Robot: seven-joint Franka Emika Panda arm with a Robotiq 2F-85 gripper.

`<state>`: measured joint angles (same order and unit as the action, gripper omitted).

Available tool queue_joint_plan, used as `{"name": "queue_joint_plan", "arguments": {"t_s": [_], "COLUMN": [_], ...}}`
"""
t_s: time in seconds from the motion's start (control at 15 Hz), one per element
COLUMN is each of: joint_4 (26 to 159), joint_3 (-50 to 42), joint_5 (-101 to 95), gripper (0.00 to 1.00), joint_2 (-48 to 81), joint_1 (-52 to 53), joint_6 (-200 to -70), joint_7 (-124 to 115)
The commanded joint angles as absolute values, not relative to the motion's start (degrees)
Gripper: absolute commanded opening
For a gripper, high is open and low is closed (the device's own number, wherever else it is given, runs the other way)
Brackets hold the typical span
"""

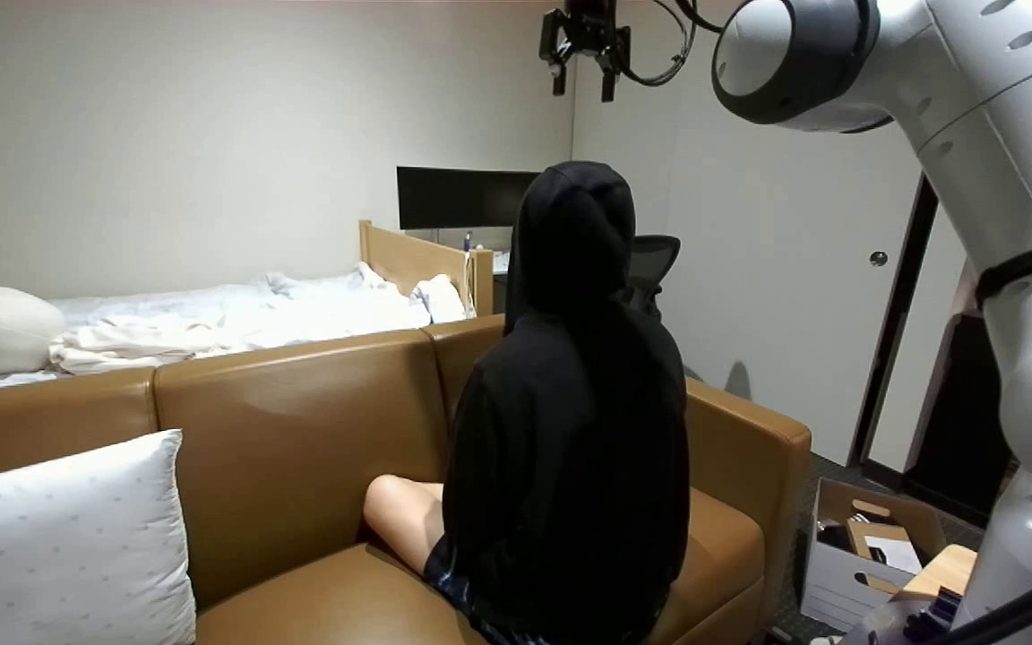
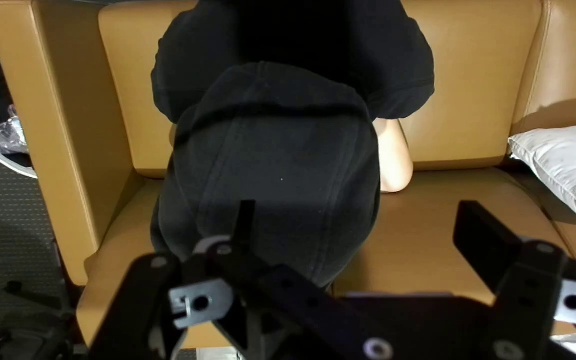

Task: Put the hood of the hoodie on the head of the person.

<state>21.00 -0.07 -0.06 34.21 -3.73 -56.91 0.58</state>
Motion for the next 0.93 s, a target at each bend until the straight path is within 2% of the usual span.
{"name": "queue_joint_plan", "arguments": {"t_s": [0.0,0.87], "joint_4": [21.8,22.5], "joint_3": [0.7,2.2], "joint_5": [1.5,2.1], "gripper": [1.0,1.0], "joint_2": [32.4,33.1], "joint_1": [-3.8,-1.4], "joint_6": [-56.0,-49.2], "joint_7": [1.2,2.0]}}
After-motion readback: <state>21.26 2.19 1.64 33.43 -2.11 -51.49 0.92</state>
